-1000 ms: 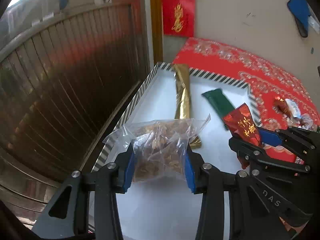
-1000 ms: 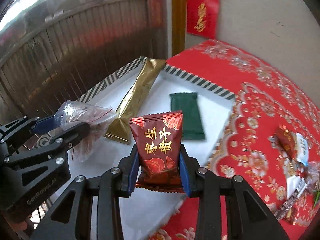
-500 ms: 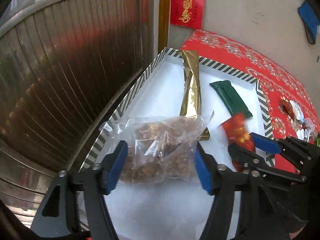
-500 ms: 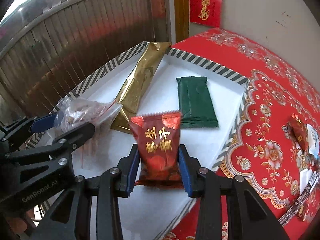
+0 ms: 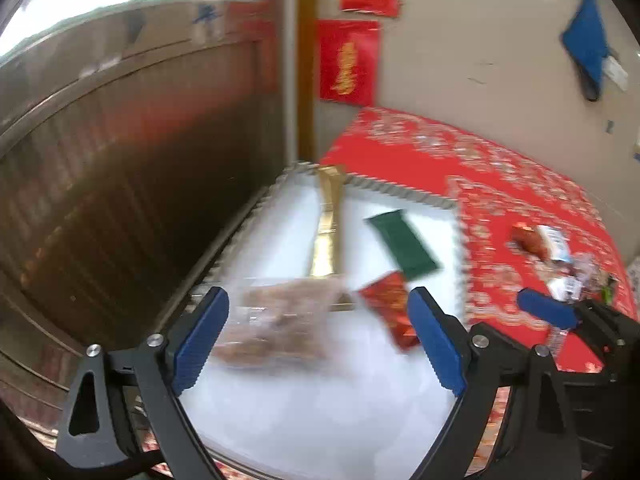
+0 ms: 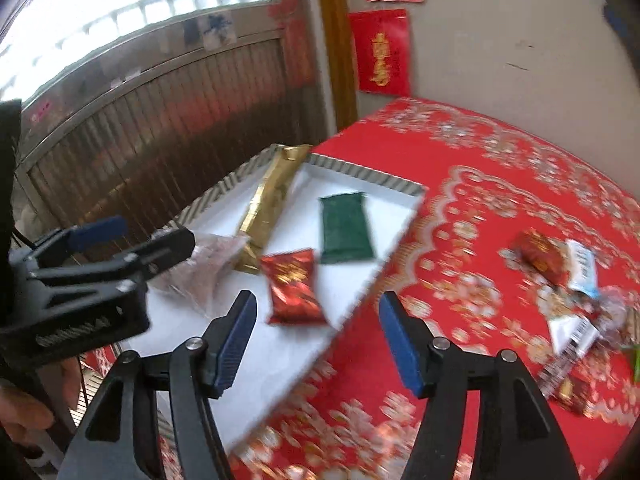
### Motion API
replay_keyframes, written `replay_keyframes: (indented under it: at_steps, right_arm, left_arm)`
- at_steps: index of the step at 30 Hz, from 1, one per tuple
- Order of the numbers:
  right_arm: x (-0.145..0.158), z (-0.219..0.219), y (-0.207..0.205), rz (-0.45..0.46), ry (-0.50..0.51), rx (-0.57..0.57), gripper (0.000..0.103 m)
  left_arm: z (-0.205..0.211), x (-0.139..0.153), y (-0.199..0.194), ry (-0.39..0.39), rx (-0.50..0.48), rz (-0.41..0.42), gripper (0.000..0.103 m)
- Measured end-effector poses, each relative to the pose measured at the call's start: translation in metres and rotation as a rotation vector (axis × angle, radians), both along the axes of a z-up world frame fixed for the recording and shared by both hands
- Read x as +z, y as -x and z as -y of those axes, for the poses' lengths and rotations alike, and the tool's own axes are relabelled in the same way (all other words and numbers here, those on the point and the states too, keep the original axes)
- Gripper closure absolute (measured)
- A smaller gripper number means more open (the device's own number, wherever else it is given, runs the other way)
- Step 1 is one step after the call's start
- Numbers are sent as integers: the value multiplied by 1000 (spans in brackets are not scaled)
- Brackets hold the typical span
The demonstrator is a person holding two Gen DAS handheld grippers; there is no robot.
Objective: Organize snacks
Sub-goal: 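Open both tools to drop the snacks into the box, then grasp the dark chocolate stick with the left tool while the right tool grasps the purple-brown candy bag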
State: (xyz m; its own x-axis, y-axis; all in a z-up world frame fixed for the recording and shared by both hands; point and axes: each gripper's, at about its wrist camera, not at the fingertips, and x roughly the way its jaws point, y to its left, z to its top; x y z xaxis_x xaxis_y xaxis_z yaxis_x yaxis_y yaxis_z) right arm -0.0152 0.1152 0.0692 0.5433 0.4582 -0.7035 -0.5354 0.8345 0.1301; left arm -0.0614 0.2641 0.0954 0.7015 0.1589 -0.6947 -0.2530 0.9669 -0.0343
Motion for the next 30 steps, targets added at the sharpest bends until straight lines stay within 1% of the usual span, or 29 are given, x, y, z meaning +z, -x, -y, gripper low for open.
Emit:
replay_keyframes:
  at_steps: [3,6,13,18,23,27,30]
  right_arm:
    - [0,31,4,5,10,-54,39]
    - [-1,67,4,5,19,-123,39]
    - [-8,149,2,-6,25,-277,38]
    - [-12,199,5,-9,23,-354,38]
    - [-14,240,7,-19,25,-413,38]
    - [-16,259,6,-23,29,-437,38]
    - [-19,268,4,-34,22,-445,38]
  left_arm:
    - [31,5,-7,7,-75,3,11]
    - [62,2,-13,16,-149,-19,11]
    - [139,-18,-29,18,-295,-77,11]
    - [185,-31,-41,17,-353,-103,11]
    - [219,-41,-52,8,-398,-118,11]
    - [242,-49,-63,3,-428,-133,11]
    - [251,-55,-73,2,-429,-153,11]
